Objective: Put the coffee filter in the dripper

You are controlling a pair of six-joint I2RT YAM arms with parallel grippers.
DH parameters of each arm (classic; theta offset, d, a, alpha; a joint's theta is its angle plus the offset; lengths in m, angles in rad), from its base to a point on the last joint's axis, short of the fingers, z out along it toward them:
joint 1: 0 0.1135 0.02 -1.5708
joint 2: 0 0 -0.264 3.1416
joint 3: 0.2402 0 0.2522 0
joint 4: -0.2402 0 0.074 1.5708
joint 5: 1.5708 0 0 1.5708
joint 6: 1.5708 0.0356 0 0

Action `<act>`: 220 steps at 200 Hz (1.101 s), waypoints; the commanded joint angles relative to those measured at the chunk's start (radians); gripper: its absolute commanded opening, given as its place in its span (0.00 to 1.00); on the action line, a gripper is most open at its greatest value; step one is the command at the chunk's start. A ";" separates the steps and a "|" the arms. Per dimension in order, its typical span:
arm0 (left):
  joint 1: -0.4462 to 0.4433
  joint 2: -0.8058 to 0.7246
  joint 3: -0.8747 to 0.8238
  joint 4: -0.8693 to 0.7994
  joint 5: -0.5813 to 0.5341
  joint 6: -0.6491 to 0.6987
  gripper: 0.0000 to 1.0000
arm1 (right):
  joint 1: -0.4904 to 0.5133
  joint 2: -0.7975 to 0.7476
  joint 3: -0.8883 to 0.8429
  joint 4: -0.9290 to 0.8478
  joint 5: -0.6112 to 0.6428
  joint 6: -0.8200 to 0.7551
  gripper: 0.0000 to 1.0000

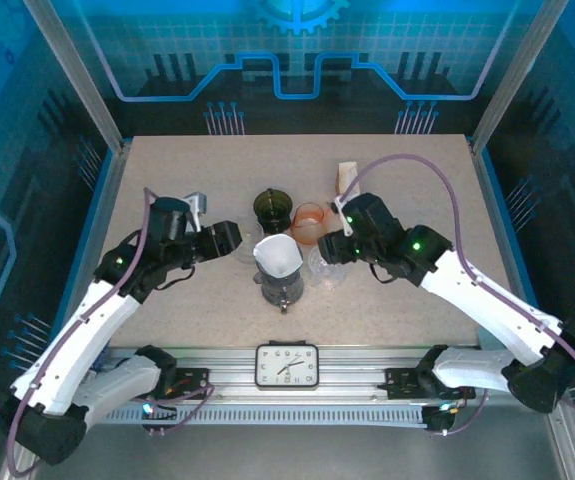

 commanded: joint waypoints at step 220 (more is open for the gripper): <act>0.037 0.673 0.129 0.089 -0.139 0.038 0.22 | -0.071 -0.213 -0.370 0.149 -0.133 0.092 0.69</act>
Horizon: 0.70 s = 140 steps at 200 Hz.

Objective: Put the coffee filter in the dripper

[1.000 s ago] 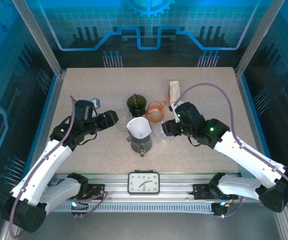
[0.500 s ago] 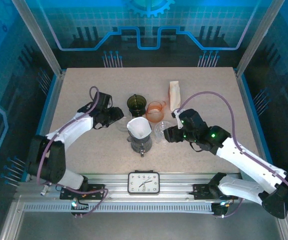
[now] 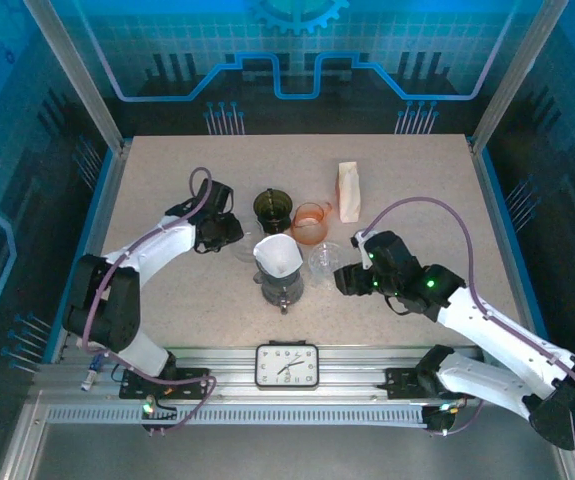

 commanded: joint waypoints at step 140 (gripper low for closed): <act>0.004 -0.132 0.012 -0.222 -0.003 0.032 0.00 | -0.009 0.002 -0.259 0.342 -0.282 0.129 0.65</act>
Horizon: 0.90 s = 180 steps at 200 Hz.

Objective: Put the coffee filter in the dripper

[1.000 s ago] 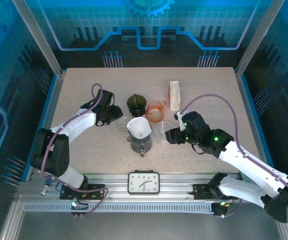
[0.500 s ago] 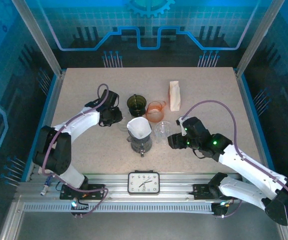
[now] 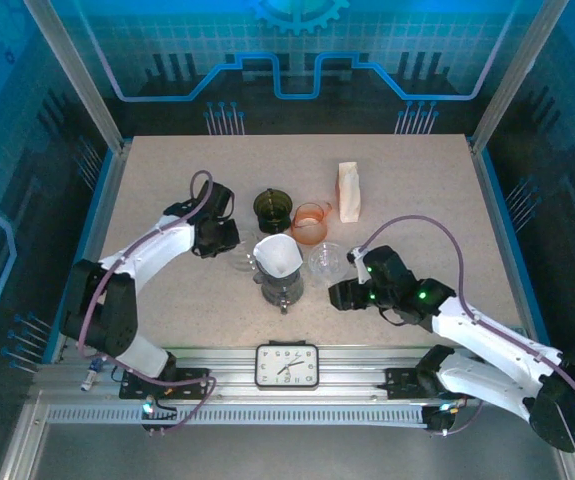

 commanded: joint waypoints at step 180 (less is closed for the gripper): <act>0.029 -0.400 -0.156 -0.199 0.041 -0.004 0.00 | 0.235 0.392 -0.176 0.778 0.077 0.155 0.53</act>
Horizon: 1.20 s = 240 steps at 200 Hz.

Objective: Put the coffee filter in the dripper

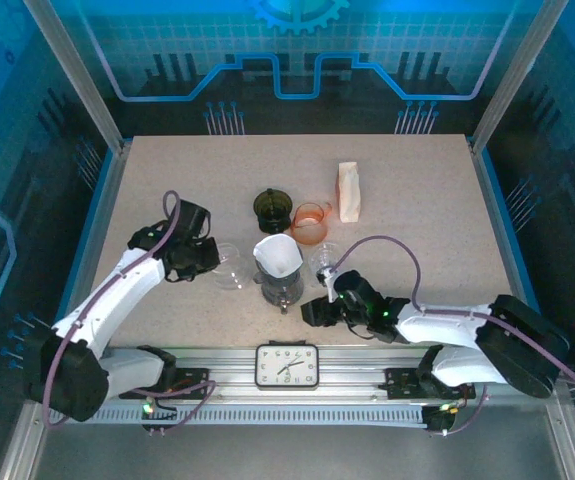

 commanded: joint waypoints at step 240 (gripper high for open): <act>0.026 -0.139 -0.039 -0.069 0.015 -0.009 0.00 | -0.201 -0.024 0.054 -0.051 0.105 -0.073 0.57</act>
